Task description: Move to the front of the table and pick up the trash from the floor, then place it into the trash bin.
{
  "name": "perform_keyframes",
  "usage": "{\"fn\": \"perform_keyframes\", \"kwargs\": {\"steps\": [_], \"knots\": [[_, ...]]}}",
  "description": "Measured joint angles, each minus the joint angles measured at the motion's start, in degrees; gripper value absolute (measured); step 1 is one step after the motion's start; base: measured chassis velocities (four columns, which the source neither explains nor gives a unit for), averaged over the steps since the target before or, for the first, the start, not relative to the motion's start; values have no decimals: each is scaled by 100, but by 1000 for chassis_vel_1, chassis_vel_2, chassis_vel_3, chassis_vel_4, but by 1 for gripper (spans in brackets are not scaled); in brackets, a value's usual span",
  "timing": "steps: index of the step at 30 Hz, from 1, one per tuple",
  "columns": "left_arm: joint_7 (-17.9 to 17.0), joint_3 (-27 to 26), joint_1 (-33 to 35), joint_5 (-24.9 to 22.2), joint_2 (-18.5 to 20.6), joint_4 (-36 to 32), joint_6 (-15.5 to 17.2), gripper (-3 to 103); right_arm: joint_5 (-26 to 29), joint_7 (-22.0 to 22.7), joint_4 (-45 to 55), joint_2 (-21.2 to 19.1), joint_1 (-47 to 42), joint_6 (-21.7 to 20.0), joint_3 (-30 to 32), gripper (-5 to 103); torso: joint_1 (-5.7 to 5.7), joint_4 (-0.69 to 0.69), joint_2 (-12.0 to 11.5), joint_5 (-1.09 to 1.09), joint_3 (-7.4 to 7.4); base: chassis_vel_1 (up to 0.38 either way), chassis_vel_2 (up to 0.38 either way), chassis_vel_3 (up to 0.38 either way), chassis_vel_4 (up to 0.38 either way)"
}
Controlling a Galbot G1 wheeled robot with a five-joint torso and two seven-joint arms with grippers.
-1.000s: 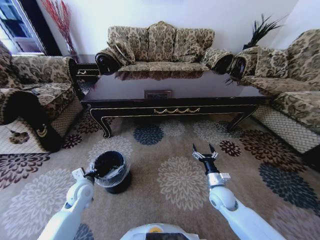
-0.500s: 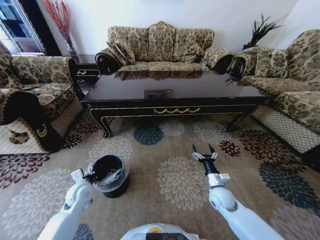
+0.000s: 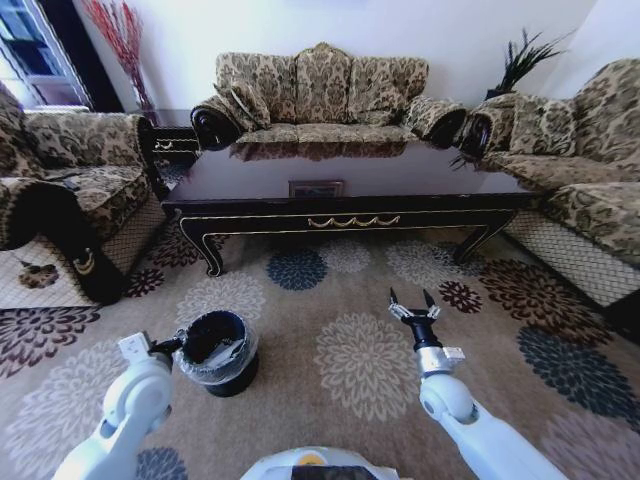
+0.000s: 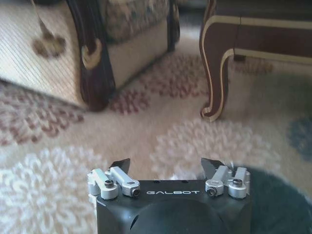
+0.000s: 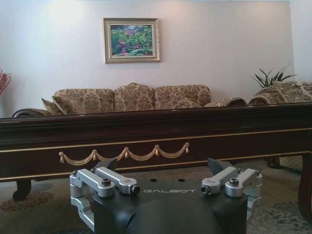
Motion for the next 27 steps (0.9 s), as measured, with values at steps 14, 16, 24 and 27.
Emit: {"fn": "perform_keyframes", "kwargs": {"steps": [14,16,24,27], "knots": [[2643,-184,804,2114,-125,-263,-2609,100,-117,-427,-109,103,-195,311,861,100,1,-1,0,-1,1,0,0,0,0],[2986,-83,1021,2329,-187,-430,-2880,100,-117,-499,-64,113,-254,362,970,100,0,0,0,0,0,0,0,0,0],[3754,153,1757,3657,-805,-324,-4157,100,-323,-960,-14,293,-397,664,1139,100,0,0,0,1,0,0,0,0,0],[4161,123,2146,4284,-1332,211,-4907,100,-359,-1112,-124,335,-325,750,1141,100,0,0,0,-3,0,0,0,0,0]]}}
